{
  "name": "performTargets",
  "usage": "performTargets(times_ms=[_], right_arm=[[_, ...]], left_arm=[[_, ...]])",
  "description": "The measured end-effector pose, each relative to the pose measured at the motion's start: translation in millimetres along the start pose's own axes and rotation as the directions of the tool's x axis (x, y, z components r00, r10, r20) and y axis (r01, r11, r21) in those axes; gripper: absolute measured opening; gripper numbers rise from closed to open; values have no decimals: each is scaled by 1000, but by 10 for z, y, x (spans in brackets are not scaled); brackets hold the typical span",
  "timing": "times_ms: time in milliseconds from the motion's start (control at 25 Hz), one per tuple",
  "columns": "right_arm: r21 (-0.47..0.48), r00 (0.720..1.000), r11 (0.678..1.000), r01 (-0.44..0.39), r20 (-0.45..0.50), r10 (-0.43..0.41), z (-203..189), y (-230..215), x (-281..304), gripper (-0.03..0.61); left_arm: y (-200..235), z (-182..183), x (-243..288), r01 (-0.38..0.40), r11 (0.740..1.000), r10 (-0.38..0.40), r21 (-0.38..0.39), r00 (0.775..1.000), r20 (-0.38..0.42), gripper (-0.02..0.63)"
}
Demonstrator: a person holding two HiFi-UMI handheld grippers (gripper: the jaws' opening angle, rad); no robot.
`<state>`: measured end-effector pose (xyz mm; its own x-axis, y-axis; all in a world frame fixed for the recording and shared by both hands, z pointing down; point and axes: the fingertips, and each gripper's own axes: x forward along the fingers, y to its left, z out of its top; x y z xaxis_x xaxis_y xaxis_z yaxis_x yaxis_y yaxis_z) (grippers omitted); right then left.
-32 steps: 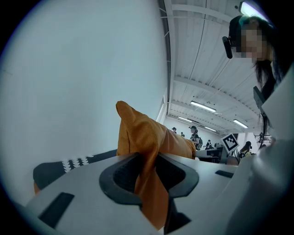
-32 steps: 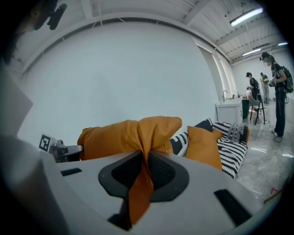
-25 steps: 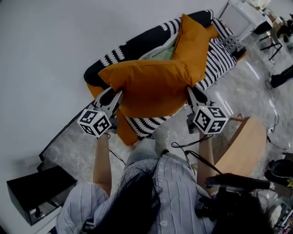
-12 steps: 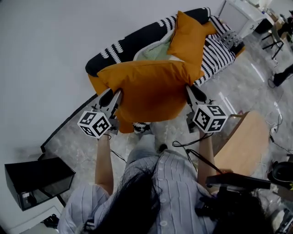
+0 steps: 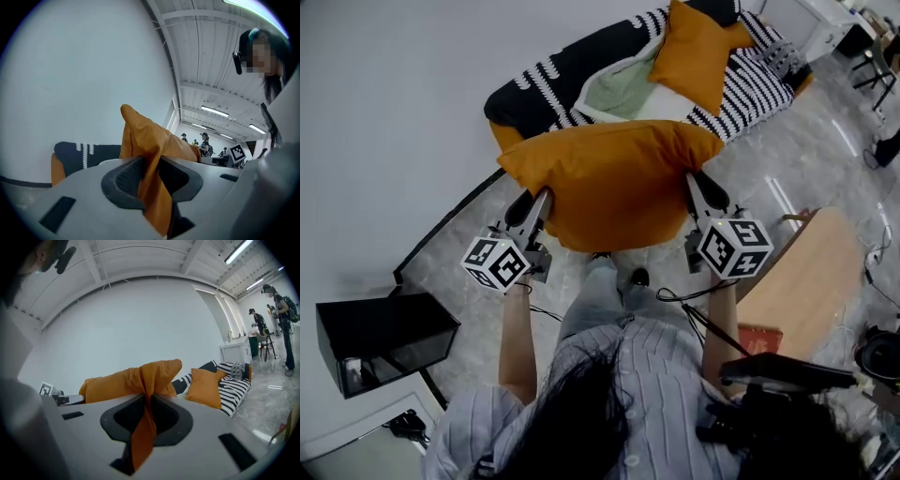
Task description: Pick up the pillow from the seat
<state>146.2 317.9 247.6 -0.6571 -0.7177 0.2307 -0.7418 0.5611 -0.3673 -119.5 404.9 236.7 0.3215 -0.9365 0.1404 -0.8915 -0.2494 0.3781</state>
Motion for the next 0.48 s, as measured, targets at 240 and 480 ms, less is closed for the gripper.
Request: performTargets(times_ms=[240, 480], right_arm=[[28, 1000, 999, -27, -5, 27, -154, 128, -112, 58], [32, 999, 998, -46, 6, 45, -226, 351, -132, 58]], left_arm=[[-46, -43, -260, -38, 999, 38, -14, 999, -1, 115], [-5, -14, -548, -51, 999, 51, -3, 999, 8, 117]])
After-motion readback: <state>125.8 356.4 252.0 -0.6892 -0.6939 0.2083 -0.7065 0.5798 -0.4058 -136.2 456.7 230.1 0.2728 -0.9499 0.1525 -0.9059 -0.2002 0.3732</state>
